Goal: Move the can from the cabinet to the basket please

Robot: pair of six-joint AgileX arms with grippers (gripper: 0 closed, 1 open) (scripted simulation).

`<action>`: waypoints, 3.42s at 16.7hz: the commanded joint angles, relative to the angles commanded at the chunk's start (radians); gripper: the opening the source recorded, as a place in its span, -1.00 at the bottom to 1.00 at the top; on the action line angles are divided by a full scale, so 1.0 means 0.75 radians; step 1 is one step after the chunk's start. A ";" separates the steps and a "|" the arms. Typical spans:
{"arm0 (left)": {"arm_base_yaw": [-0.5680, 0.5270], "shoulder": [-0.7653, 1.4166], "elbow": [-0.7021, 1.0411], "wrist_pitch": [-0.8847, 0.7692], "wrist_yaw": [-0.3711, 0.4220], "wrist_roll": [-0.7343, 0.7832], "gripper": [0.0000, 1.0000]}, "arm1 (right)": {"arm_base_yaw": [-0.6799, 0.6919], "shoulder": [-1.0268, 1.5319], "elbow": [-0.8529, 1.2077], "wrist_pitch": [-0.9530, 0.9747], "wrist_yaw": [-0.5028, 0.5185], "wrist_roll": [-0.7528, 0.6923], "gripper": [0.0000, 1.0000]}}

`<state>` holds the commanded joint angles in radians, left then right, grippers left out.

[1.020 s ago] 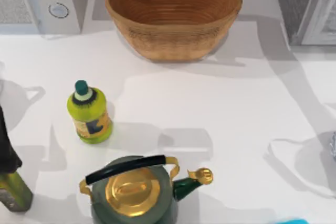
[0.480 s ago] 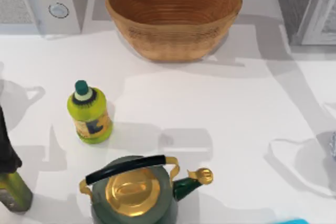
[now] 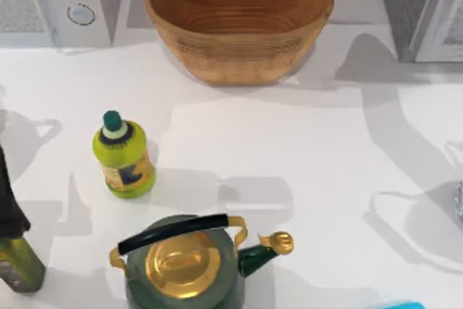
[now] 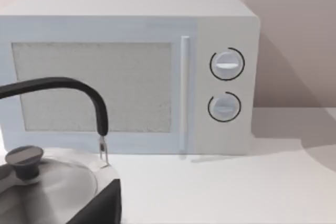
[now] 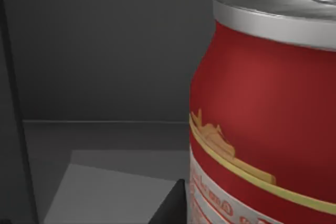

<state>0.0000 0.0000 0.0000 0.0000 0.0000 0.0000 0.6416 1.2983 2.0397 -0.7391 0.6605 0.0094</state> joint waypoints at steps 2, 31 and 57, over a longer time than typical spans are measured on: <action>0.000 0.000 0.000 0.000 0.000 0.000 1.00 | 0.033 -0.034 0.001 -0.034 0.033 0.001 -1.00; 0.000 0.000 0.000 0.000 0.000 0.000 1.00 | -0.773 -1.657 -2.594 0.935 -0.851 -0.007 -1.00; 0.000 0.000 0.000 0.000 0.000 0.000 1.00 | -0.118 0.040 -1.165 1.521 -0.154 -0.100 -1.00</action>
<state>0.0000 0.0000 0.0000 0.0000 0.0000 0.0000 0.5533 1.3283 1.1662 0.4017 0.5451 -0.0655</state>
